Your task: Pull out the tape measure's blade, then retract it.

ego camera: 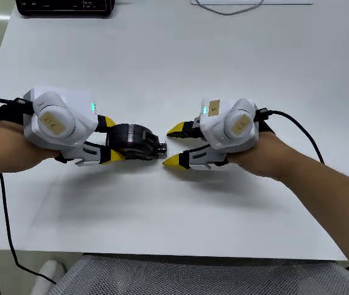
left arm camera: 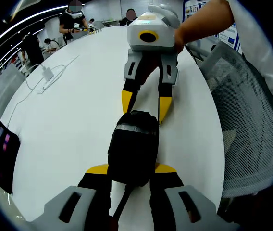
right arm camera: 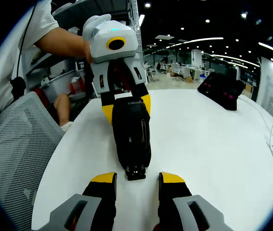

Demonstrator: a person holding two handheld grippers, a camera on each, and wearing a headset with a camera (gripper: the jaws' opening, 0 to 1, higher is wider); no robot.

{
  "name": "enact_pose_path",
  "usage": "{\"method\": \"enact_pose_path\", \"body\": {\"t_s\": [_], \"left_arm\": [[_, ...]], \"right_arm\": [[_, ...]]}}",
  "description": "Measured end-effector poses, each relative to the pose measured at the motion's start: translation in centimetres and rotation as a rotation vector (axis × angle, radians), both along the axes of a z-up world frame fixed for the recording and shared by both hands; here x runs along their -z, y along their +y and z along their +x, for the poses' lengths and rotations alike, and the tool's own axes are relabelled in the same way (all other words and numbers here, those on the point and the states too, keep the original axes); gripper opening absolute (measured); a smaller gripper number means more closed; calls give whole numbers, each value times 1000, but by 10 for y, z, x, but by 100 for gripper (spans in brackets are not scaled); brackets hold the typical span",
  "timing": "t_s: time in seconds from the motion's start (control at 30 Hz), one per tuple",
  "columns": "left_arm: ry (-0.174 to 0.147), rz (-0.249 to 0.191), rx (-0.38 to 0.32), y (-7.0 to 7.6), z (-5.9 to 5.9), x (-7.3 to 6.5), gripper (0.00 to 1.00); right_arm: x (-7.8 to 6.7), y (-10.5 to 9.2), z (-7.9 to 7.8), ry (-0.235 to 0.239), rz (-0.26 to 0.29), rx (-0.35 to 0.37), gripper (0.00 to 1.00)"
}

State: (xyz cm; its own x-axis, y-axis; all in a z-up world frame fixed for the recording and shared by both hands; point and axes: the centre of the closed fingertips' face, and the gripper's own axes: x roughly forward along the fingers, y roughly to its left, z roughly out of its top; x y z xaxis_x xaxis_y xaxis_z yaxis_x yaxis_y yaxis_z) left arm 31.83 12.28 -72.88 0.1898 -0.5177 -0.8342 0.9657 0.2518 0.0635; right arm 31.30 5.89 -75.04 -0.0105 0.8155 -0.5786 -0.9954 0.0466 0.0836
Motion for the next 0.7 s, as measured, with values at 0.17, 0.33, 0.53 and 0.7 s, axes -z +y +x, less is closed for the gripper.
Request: {"method": "enact_pose_path", "body": {"t_s": [0.17,0.33,0.53,0.7], "left_arm": [[-2,2,1,0,0,0,25],[0,1,-1,0,0,0,25],[-1,1,0,0,0,0,25],[-2,1,0,0,0,-1,25]], "right_arm": [[1,3,1,-12,3,-13,28],[1,5,0,-12,7,-20,24],[1,7,0,-14,12,-21,20],[1,8,-1,-18,15,-28,17]]}}
